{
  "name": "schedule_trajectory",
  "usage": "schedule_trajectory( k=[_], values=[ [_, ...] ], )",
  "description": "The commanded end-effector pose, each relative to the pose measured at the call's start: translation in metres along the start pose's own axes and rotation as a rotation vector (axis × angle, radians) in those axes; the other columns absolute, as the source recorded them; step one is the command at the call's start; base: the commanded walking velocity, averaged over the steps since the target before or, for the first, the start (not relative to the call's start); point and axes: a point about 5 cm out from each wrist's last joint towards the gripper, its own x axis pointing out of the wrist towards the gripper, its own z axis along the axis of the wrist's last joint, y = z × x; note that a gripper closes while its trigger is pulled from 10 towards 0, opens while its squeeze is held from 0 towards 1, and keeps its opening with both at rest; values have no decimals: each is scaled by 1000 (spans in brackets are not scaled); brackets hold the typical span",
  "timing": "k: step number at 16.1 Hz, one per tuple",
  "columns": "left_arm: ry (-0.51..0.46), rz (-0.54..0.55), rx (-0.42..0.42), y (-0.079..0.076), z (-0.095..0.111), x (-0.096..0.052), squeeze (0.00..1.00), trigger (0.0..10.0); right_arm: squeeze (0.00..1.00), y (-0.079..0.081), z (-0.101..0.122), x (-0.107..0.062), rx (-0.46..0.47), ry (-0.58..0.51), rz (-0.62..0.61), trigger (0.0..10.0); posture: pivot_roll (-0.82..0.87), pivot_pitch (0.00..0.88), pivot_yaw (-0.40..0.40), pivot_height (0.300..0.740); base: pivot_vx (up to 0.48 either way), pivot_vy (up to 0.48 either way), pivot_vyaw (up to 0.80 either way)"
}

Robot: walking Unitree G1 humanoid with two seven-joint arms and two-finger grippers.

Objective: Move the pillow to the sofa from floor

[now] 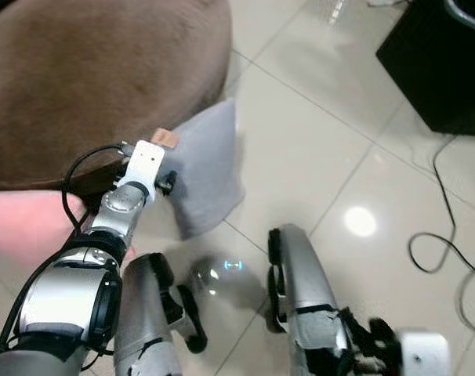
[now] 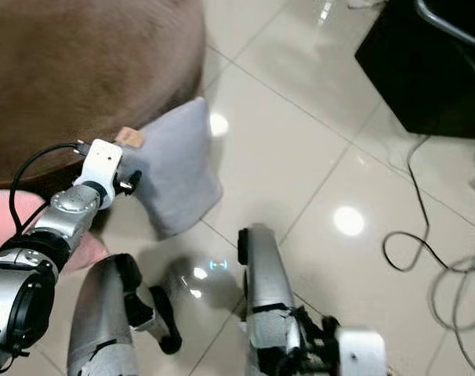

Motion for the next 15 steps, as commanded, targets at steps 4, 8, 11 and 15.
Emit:
schedule_trajectory(
  k=[4,8,11,15],
  values=[
    [90,-5,85,-8,-17,-2,0,10000,0,-10,-2,-35,13,54,-62,10000,-643,557,-57,569,0,0,0],
    [107,16,102,-10,-21,-2,0,10000,0,-18,-6,-54,-5,101,-74,10000,-671,565,-79,569,0,0,0],
    [112,21,57,-6,-24,-4,0,10000,0,-16,-6,-50,-5,99,-61,10000,-652,559,-79,569,-100,107,0],
    [139,39,25,-3,-27,-4,0,10000,0,-19,-6,-48,-15,97,-52,10000,-634,549,-89,569,-278,394,0]
  ],
)
